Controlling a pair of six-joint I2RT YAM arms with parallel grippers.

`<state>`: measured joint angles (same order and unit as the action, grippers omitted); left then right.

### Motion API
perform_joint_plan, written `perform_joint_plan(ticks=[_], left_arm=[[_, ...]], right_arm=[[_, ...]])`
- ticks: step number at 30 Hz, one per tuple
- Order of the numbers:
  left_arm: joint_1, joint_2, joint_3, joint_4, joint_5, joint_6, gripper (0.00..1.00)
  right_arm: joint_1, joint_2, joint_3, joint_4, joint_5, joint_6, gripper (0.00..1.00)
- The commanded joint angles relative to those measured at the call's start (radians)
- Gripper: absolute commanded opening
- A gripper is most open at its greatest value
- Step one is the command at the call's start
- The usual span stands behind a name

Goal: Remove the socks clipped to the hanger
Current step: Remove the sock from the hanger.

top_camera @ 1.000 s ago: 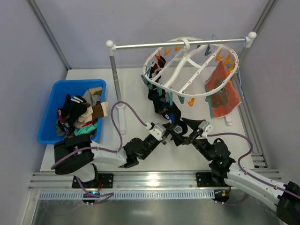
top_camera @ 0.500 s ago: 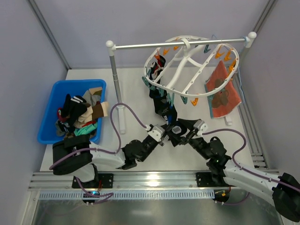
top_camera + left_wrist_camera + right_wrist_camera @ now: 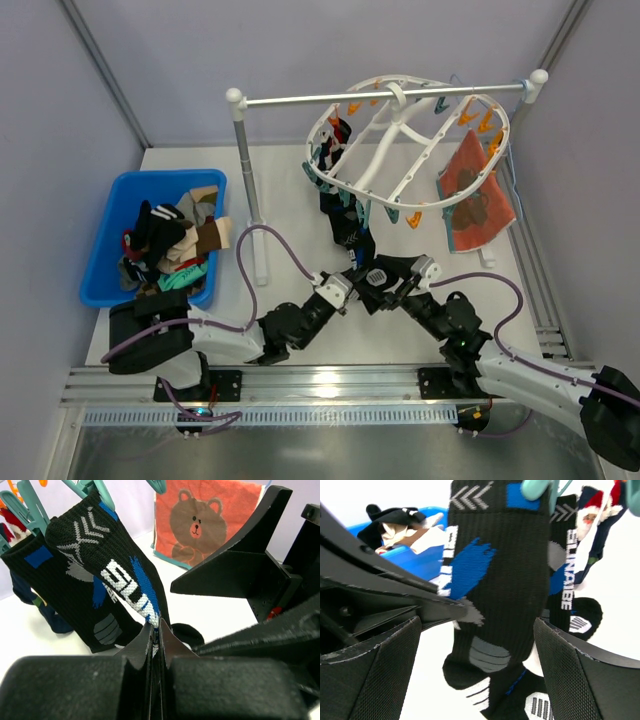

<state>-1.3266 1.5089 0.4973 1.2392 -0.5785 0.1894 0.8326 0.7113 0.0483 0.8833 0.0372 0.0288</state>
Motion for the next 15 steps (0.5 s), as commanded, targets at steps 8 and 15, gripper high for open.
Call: perform_joint_plan(ticks=[8, 15], left_arm=[[-0.066, -0.116, -0.031, 0.287, 0.088, 0.010, 0.00], [-0.065, -0.113, -0.032, 0.305, 0.060, 0.051, 0.00]], right_arm=[[-0.010, -0.098, -0.128, -0.081, 0.104, 0.006, 0.92], [-0.009, -0.010, -0.100, -0.070, 0.093, 0.002, 0.92]])
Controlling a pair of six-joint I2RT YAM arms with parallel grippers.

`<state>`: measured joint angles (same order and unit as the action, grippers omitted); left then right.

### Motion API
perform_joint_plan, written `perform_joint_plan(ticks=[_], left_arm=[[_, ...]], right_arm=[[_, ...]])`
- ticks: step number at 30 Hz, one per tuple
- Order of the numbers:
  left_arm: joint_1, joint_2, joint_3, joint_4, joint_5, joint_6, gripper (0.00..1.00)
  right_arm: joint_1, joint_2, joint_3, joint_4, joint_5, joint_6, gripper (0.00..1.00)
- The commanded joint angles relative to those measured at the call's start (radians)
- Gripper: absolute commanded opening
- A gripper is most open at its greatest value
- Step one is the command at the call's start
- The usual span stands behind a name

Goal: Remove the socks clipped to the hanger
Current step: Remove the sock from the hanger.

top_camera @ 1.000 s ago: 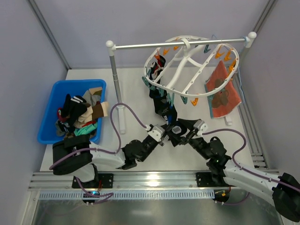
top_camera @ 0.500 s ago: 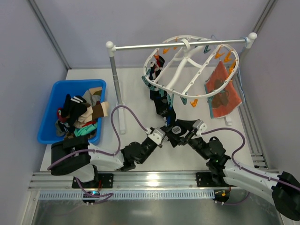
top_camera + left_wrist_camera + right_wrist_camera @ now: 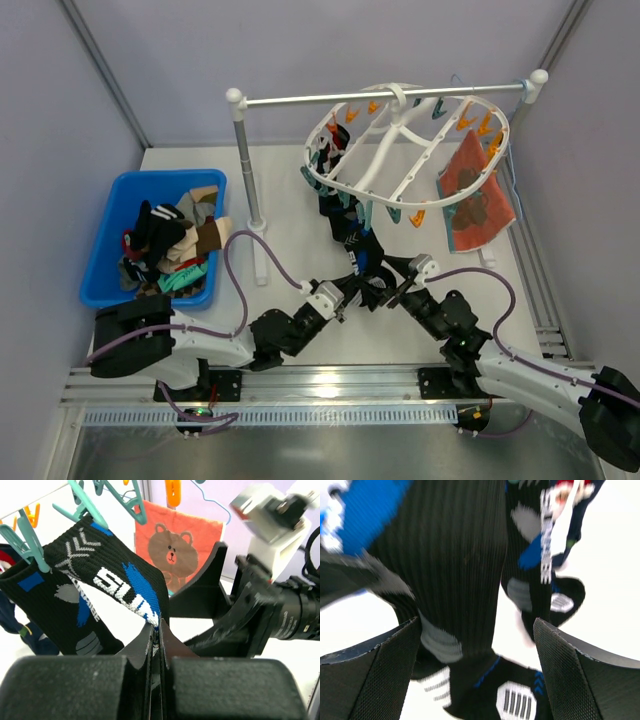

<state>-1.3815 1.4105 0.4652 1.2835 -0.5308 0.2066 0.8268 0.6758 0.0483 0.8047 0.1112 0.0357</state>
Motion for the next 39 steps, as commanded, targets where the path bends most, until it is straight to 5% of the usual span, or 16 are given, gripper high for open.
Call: perform_joint_plan(ticks=[1, 16, 18, 20, 22, 26, 28, 29, 33, 36, 39], left_arm=[[-0.011, -0.022, -0.002, 0.261, 0.006, 0.040, 0.00], [-0.011, 0.091, 0.087, 0.192, 0.143, -0.088, 0.00], [-0.011, 0.096, 0.090, 0.183, 0.152, -0.098, 0.00], [-0.011, 0.097, 0.095, 0.177, 0.157, -0.107, 0.00], [-0.010, 0.094, 0.098, 0.160, 0.160, -0.116, 0.00], [-0.011, 0.079, 0.113, 0.100, 0.150, -0.150, 0.00], [-0.011, 0.049, 0.121, 0.035, 0.098, -0.160, 0.16], [-0.011, 0.036, 0.125, 0.005, 0.074, -0.164, 0.37], [-0.007, -0.076, 0.183, -0.258, -0.064, -0.202, 0.89], [0.028, -0.185, 0.243, -0.602, -0.124, -0.292, 1.00], [0.068, -0.283, 0.236, -0.681, -0.074, -0.375, 1.00]], right_arm=[[-0.003, 0.031, -0.096, 0.010, 0.021, -0.007, 0.92], [-0.003, 0.031, -0.114, 0.070, -0.099, -0.030, 0.89], [-0.003, 0.039, -0.117, 0.074, -0.099, -0.031, 0.80], [-0.003, 0.042, -0.113, 0.073, -0.097, -0.031, 0.57], [-0.003, 0.042, -0.113, 0.073, -0.097, -0.031, 0.45], [-0.003, 0.038, -0.110, 0.064, -0.124, -0.031, 0.08], [-0.003, 0.036, -0.114, 0.064, -0.116, -0.030, 0.04], [-0.003, 0.036, -0.114, 0.064, -0.081, -0.031, 0.04], [-0.003, 0.036, -0.110, 0.051, -0.028, -0.031, 0.04], [-0.003, 0.031, -0.110, 0.048, -0.022, -0.030, 0.04], [-0.003, 0.025, -0.110, 0.044, -0.018, -0.030, 0.04]])
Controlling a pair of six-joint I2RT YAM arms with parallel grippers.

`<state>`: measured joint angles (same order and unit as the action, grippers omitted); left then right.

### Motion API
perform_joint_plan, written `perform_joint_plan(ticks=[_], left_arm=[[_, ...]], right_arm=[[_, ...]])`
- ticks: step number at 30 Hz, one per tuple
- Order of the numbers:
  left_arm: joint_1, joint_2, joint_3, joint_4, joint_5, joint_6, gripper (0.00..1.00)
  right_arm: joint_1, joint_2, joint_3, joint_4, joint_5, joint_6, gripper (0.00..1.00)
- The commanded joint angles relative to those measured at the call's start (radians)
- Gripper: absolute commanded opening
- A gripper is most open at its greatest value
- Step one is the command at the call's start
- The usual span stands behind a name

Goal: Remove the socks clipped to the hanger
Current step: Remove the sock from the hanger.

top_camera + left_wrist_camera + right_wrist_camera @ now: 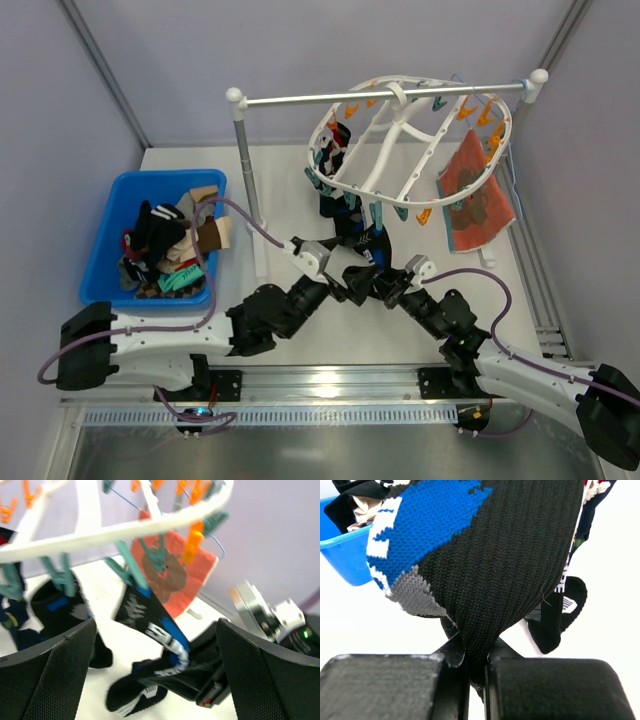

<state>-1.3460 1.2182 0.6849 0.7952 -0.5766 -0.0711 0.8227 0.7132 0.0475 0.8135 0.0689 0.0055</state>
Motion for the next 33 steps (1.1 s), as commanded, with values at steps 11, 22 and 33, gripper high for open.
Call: perform_joint_plan(ticks=[11, 22, 33], left_arm=[[0.231, -0.169, 0.056, -0.218, 0.420, -0.274, 0.93], [0.390, 0.030, 0.189, -0.217, 0.619, -0.435, 0.95], [0.481, 0.216, 0.288, -0.122, 0.719, -0.506, 0.94]], right_arm=[[0.001, -0.009, -0.106, 0.032, 0.025, 0.001, 0.04], [0.001, 0.000, -0.107, 0.036, 0.031, 0.002, 0.04], [0.001, 0.005, -0.106, 0.041, 0.026, -0.001, 0.04]])
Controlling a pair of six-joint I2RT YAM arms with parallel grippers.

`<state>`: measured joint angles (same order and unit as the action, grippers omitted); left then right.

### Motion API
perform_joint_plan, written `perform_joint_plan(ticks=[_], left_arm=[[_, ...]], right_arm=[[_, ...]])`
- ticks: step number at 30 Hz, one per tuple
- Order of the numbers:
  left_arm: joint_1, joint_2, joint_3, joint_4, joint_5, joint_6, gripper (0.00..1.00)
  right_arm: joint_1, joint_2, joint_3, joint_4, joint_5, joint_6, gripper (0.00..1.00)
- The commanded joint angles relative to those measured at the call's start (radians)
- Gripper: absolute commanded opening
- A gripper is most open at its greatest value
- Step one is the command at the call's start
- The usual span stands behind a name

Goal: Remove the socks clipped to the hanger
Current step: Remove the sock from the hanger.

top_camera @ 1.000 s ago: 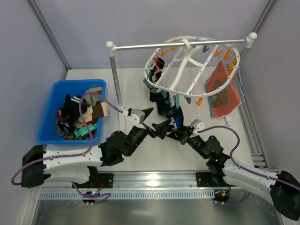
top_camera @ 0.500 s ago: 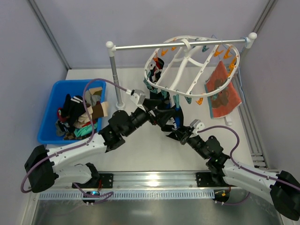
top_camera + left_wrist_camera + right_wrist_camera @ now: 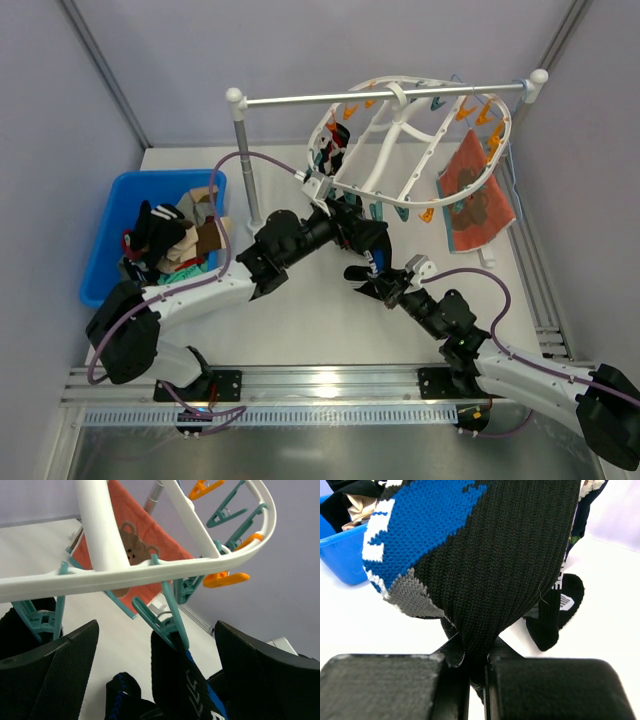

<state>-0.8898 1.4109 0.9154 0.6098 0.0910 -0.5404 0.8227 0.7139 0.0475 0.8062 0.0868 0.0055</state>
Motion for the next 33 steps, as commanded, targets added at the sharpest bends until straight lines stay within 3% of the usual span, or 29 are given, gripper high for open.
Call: perform_joint_plan(ticks=[1, 6, 10, 16, 22, 25, 33], left_arm=[[0.031, 0.042, 0.065, 0.070, 0.056, -0.039, 0.94], [0.054, 0.091, 0.079, 0.162, 0.085, -0.073, 0.94], [0.057, 0.115, 0.102, 0.188, 0.090, -0.081, 0.87], [0.055, 0.128, 0.088, 0.251, 0.084, -0.099, 0.58], [0.057, 0.135, 0.085, 0.257, 0.098, -0.105, 0.13], [0.057, 0.135, 0.082, 0.255, 0.096, -0.104, 0.00], [0.057, 0.114, 0.054, 0.252, 0.073, -0.083, 0.00]], right_arm=[[0.001, 0.005, -0.107, 0.048, 0.005, 0.001, 0.04], [0.001, 0.010, -0.109, 0.051, 0.004, 0.001, 0.04], [0.001, 0.013, -0.107, 0.053, 0.004, -0.001, 0.04], [0.001, 0.027, -0.103, 0.056, 0.002, -0.001, 0.04], [0.000, 0.036, -0.100, 0.056, 0.002, -0.001, 0.04], [0.001, 0.033, -0.100, 0.053, -0.001, -0.001, 0.04], [0.003, 0.084, -0.072, 0.037, -0.036, 0.001, 0.04]])
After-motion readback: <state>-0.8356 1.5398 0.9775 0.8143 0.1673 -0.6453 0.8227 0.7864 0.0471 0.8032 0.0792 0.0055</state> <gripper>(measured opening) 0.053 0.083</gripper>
